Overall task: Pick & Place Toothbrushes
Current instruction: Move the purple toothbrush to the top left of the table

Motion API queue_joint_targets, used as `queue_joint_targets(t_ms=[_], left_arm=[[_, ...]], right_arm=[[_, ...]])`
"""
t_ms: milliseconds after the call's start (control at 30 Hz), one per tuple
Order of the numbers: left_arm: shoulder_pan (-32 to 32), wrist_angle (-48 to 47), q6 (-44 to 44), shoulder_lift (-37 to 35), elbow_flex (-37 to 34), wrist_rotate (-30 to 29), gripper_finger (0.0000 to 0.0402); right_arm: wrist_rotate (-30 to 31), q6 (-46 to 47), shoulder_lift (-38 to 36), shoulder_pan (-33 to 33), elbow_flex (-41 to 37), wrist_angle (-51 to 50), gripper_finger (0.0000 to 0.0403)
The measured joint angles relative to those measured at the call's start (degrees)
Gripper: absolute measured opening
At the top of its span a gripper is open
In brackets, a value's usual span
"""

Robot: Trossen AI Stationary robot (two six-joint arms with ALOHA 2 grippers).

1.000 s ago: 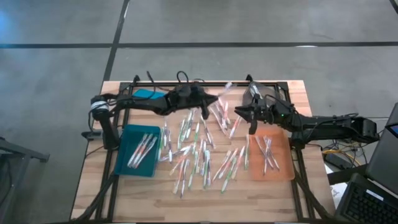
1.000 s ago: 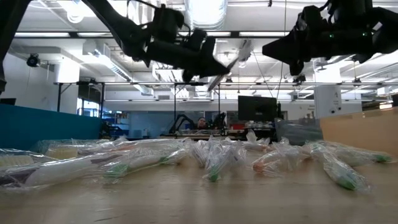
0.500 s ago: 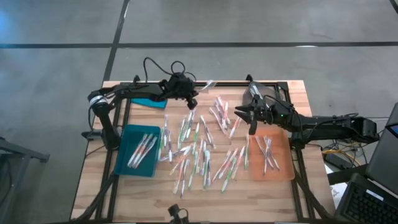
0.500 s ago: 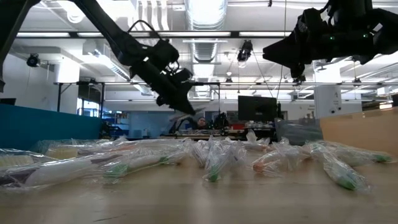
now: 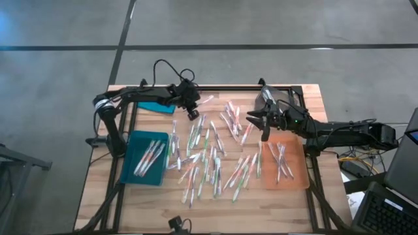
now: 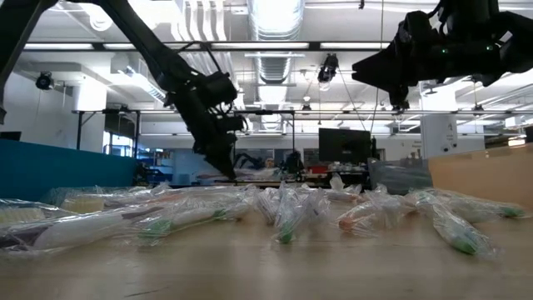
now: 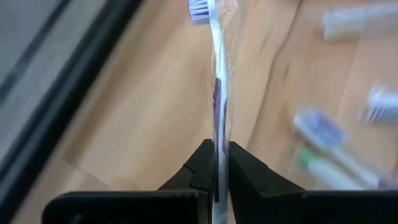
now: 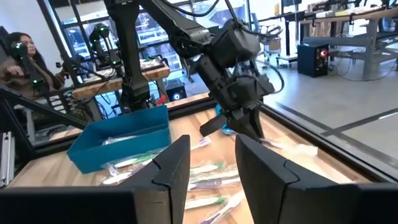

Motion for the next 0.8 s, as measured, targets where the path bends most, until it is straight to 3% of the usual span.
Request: queue_joint_targets(t_ms=[333, 800], left_arm=[[0.0, -4.0, 0.6, 3.0, -0.1, -0.1, 0.003], [0.0, -4.8, 1.8, 3.0, 0.0, 0.0, 0.0129]], right_arm=[[0.0, 0.2, 0.0, 0.0, 0.0, -2.6, 0.0098], [-0.2, 0.1, 0.0, 0.0, 0.0, -2.9, 0.0062]])
